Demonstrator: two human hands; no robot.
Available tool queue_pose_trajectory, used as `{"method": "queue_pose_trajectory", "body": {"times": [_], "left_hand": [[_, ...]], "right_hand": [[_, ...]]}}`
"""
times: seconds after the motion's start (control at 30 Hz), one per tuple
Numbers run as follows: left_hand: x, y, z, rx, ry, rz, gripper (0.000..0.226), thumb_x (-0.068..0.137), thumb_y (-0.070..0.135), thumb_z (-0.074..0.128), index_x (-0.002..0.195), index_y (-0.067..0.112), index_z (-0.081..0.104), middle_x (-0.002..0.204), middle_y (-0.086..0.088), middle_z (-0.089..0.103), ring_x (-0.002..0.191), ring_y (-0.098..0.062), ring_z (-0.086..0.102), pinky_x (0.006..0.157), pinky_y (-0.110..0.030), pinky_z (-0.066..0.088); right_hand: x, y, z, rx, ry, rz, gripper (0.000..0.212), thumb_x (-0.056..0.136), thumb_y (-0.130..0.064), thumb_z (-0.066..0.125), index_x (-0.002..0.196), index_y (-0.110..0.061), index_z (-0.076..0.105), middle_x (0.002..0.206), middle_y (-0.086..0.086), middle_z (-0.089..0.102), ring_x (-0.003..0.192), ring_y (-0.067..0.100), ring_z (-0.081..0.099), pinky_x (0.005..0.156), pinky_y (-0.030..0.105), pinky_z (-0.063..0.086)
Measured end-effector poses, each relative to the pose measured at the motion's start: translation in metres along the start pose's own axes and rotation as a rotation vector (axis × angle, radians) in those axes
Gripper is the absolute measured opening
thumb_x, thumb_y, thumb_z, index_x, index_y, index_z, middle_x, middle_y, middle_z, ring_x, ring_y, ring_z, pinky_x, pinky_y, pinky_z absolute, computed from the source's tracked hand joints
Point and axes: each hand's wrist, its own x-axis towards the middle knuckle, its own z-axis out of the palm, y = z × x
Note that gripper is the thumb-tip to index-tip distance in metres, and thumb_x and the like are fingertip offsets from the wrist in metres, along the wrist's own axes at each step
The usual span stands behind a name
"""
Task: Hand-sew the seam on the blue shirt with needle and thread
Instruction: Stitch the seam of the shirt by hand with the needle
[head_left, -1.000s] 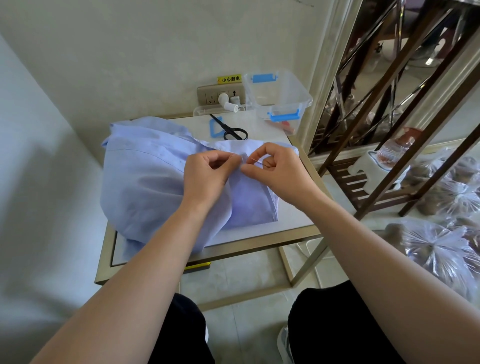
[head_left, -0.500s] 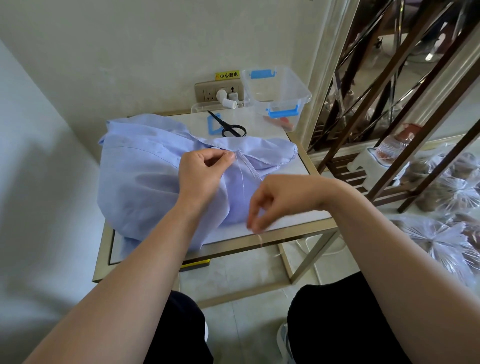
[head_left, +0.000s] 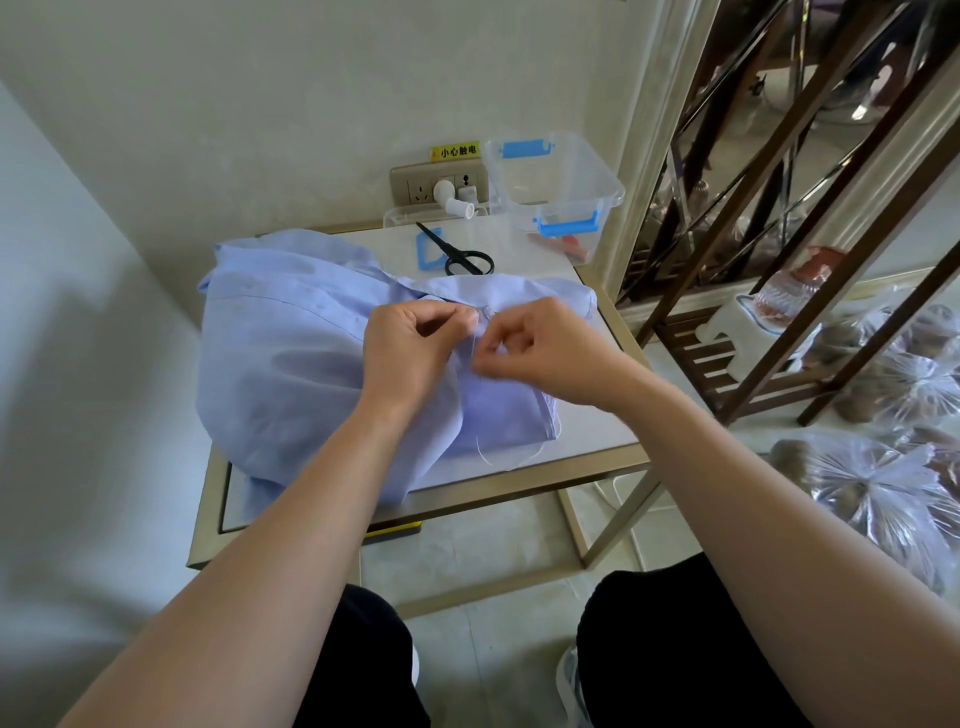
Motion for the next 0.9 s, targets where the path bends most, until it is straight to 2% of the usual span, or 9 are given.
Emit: {"method": "queue_pose_trajectory", "body": {"times": [0.07,0.13,0.2,0.3,0.37,0.57,0.77,0.83,0.9], "left_hand": [[0.003,-0.003,-0.003,0.059,0.032,0.008,0.009,0.088,0.01,0.069,0.084,0.004,0.076,0.069,0.002,0.067,0.062,0.003,0.056,0.068,-0.012,0.044],[0.006,-0.005,-0.006,0.108,0.02,0.018,0.008,0.088,0.015,0.071,0.086,0.011,0.077,0.074,0.004,0.072,0.07,0.003,0.061,0.074,-0.014,0.046],[0.006,-0.004,-0.005,0.083,0.015,-0.007,0.008,0.087,0.015,0.071,0.083,0.011,0.077,0.074,0.002,0.071,0.07,-0.001,0.06,0.074,-0.015,0.047],[-0.004,0.003,0.003,-0.091,0.022,-0.047,0.01,0.086,0.004,0.069,0.077,0.004,0.074,0.072,-0.008,0.064,0.067,-0.011,0.054,0.067,-0.02,0.046],[-0.009,0.006,0.007,-0.143,0.01,-0.043,0.008,0.085,0.002,0.069,0.08,-0.001,0.075,0.073,-0.011,0.066,0.066,-0.012,0.057,0.066,-0.019,0.048],[-0.003,0.004,0.0,0.036,-0.066,0.048,0.008,0.087,0.009,0.07,0.085,0.008,0.078,0.079,-0.003,0.074,0.072,-0.002,0.065,0.073,-0.015,0.048],[-0.002,-0.001,0.002,-0.039,-0.015,0.0,0.01,0.084,0.005,0.068,0.079,0.007,0.076,0.07,0.0,0.069,0.07,-0.009,0.06,0.071,-0.023,0.047],[-0.002,0.0,0.002,0.008,-0.027,0.028,0.01,0.086,0.005,0.069,0.081,0.01,0.076,0.073,0.001,0.07,0.071,-0.004,0.061,0.072,-0.017,0.046],[-0.002,0.001,0.002,0.025,-0.036,0.052,0.011,0.087,0.004,0.068,0.081,0.01,0.076,0.074,0.001,0.071,0.07,-0.002,0.061,0.07,-0.013,0.045]], "right_hand": [[-0.011,-0.006,-0.008,-0.081,-0.434,0.009,0.005,0.083,-0.017,0.076,0.08,-0.013,0.074,0.042,-0.011,0.031,0.045,0.008,0.028,0.049,0.02,0.021],[-0.017,-0.006,-0.013,-0.129,-0.583,0.046,0.006,0.082,-0.02,0.078,0.082,-0.014,0.075,0.046,-0.01,0.028,0.046,0.009,0.025,0.05,0.023,0.02],[-0.015,-0.004,-0.013,-0.132,-0.396,0.075,0.009,0.081,-0.026,0.079,0.083,-0.018,0.076,0.048,-0.01,0.028,0.048,0.009,0.025,0.05,0.023,0.019],[-0.003,0.003,-0.008,0.07,0.064,0.149,0.021,0.083,-0.034,0.076,0.078,-0.015,0.069,0.043,-0.012,0.034,0.042,0.006,0.029,0.045,0.017,0.022],[0.002,0.004,-0.002,0.159,0.209,0.177,0.025,0.085,-0.036,0.074,0.079,-0.013,0.067,0.045,-0.01,0.036,0.04,0.005,0.029,0.041,0.015,0.021],[0.008,0.007,0.009,0.191,0.307,0.162,0.015,0.087,-0.022,0.073,0.078,-0.012,0.067,0.045,-0.011,0.035,0.039,0.004,0.03,0.042,0.013,0.022],[-0.005,-0.001,-0.01,0.056,-0.147,0.173,0.009,0.083,-0.014,0.074,0.079,-0.007,0.07,0.043,-0.015,0.037,0.045,0.004,0.032,0.045,0.01,0.026],[-0.008,-0.001,-0.016,0.037,-0.162,0.189,0.01,0.082,-0.017,0.076,0.08,-0.009,0.071,0.043,-0.015,0.034,0.045,0.005,0.03,0.045,0.012,0.024],[-0.005,0.002,-0.02,0.057,-0.061,0.201,0.015,0.082,-0.023,0.077,0.083,-0.01,0.071,0.041,-0.014,0.03,0.042,0.006,0.029,0.045,0.015,0.022]]}}
